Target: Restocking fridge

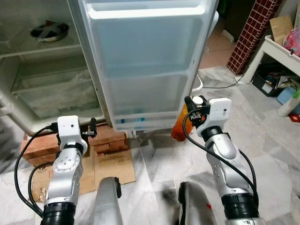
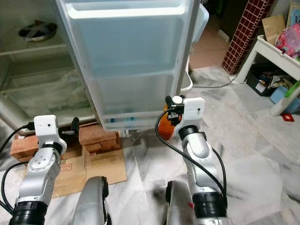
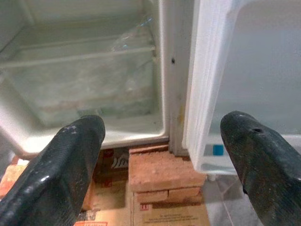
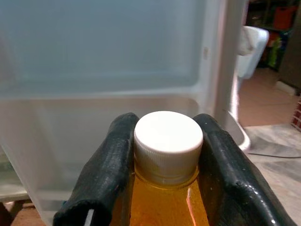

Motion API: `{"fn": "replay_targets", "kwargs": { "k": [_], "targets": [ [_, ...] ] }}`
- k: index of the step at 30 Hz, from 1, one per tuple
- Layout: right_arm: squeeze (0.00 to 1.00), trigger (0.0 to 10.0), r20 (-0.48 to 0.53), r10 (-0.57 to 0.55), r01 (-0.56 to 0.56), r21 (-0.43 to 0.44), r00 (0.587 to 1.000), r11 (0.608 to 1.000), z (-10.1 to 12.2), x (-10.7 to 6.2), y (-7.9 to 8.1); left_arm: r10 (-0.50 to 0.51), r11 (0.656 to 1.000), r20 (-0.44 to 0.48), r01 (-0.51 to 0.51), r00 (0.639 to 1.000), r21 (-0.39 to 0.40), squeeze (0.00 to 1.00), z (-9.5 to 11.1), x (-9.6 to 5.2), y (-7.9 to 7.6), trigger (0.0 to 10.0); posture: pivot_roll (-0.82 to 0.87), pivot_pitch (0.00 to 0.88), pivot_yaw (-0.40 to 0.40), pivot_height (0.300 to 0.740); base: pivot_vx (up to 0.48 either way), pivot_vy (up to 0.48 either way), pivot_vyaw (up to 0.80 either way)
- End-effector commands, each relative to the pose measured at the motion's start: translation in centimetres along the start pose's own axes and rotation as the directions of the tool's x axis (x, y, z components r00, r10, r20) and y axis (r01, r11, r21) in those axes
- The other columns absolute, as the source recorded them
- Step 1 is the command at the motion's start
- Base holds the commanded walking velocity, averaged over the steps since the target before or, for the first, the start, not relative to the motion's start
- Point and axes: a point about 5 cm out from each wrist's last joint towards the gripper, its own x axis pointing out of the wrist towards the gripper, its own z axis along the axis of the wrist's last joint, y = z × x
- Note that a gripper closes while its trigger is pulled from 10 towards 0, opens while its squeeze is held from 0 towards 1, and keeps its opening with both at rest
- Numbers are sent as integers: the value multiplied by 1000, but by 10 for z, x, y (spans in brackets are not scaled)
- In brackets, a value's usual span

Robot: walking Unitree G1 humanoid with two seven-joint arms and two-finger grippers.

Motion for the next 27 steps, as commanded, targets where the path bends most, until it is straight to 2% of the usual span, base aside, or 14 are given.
{"fn": "replay_targets", "kwargs": {
  "k": [1,11,14,22,27],
  "targets": [
    [0,10000,51,15,-14,-9,999,1000,11,2,1,-2,1000,-6,2,1000,-11,0,0,-1,2,10000,-21,38,15,575,319,360,0],
    [0,10000,51,18,-17,-16,999,1000,12,3,0,-5,1000,0,5,1000,-11,0,0,-1,0,10000,-19,38,10,575,339,339,0],
    [0,10000,51,19,-18,-18,999,1000,12,3,0,-9,1000,-20,9,1000,-3,0,-2,0,-1,10000,-20,39,11,575,96,0,0],
    [0,10000,51,5,-4,-20,999,1000,12,3,-3,-32,999,-4,32,999,0,0,1,2,-5,10000,-20,49,10,575,0,0,0],
    [0,10000,50,-2,3,-20,999,1000,11,2,-3,-58,998,13,57,998,5,0,4,3,-9,10000,-20,47,12,575,201,-306,0]
  ]
}}
